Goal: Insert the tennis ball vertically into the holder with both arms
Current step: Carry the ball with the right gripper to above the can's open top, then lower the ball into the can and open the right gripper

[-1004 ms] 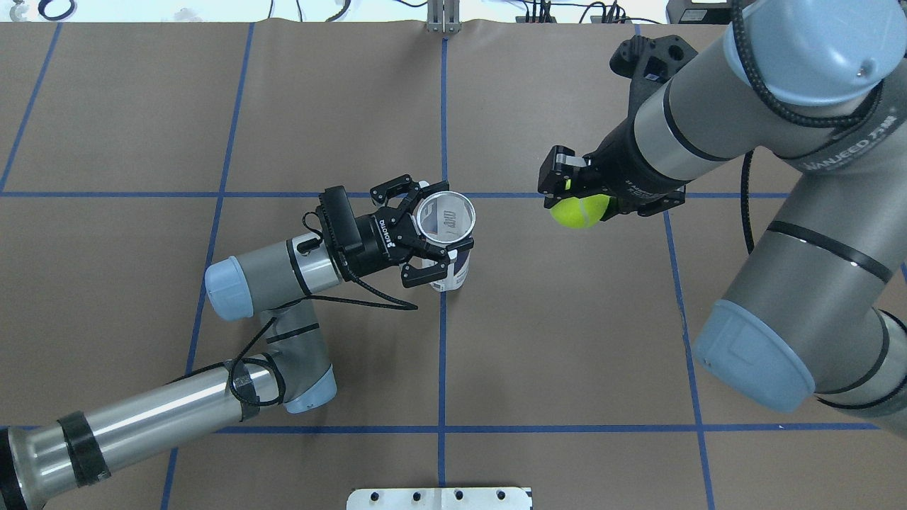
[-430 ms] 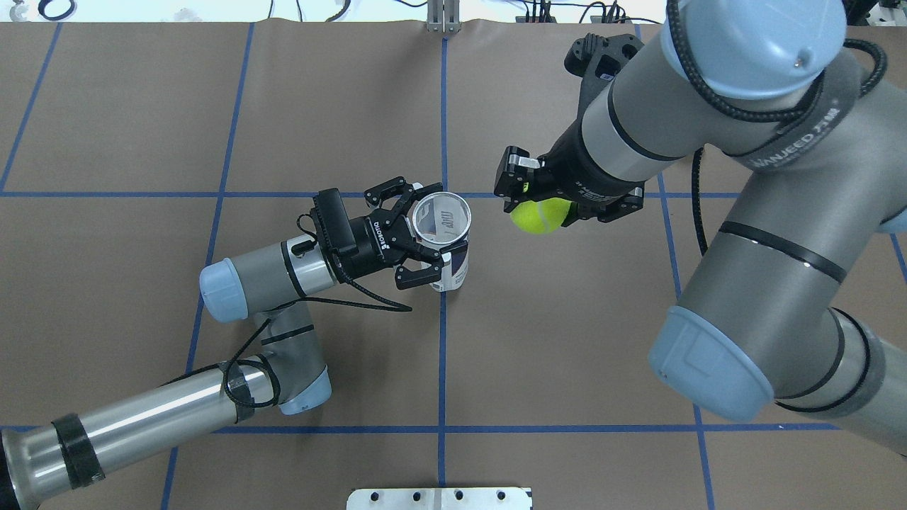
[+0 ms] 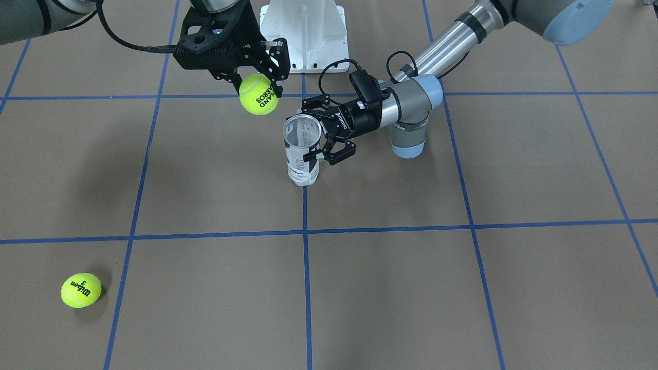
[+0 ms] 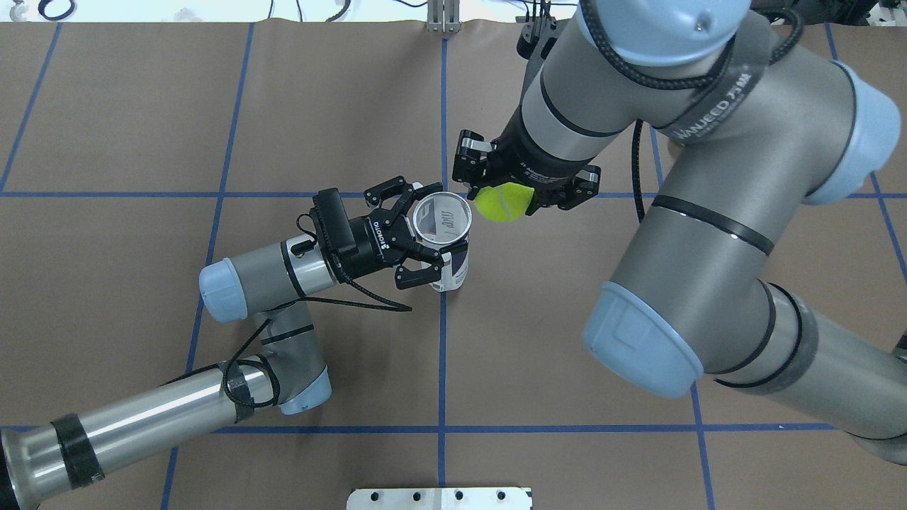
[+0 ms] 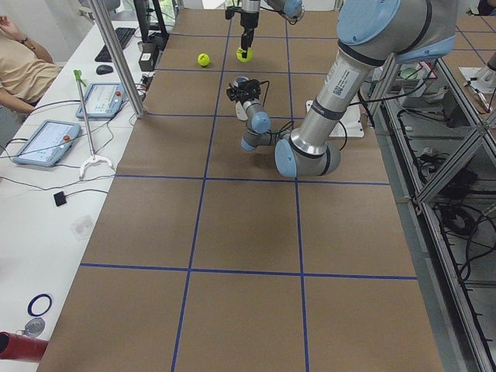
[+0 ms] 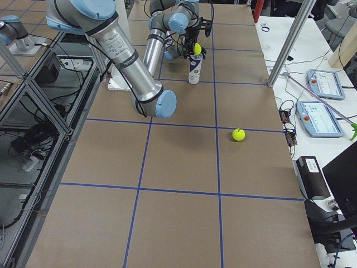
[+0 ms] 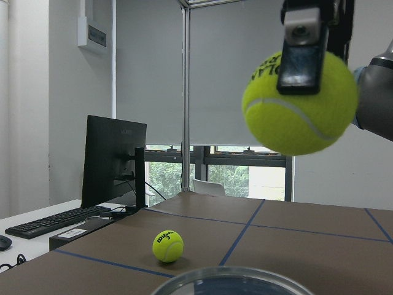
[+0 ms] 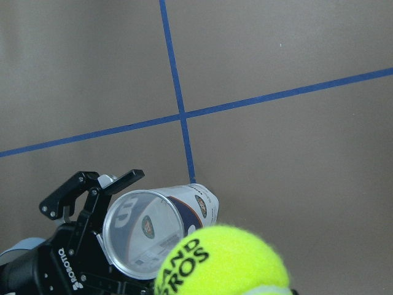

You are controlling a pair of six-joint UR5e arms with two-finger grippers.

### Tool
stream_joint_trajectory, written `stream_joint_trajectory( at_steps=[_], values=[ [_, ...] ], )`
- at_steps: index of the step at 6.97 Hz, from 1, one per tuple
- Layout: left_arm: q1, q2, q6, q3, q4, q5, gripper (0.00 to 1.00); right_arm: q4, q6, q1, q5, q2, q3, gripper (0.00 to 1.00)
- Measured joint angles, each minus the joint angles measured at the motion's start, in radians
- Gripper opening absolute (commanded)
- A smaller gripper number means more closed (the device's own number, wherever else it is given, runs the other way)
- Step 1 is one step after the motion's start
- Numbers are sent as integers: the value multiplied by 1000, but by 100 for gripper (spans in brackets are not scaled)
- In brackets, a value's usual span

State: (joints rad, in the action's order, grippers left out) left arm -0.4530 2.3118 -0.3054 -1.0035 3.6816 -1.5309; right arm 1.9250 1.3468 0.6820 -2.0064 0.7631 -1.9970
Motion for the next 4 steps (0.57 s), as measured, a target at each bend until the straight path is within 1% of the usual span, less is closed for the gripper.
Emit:
stream_joint_trajectory(
  at_steps=[3, 4],
  values=[
    [0, 0, 0, -1, 0, 0, 99, 22, 3, -24, 45, -107, 133, 1],
    [0, 0, 0, -1, -1, 0, 99, 23, 3, -42, 68, -118, 157, 9]
  ],
)
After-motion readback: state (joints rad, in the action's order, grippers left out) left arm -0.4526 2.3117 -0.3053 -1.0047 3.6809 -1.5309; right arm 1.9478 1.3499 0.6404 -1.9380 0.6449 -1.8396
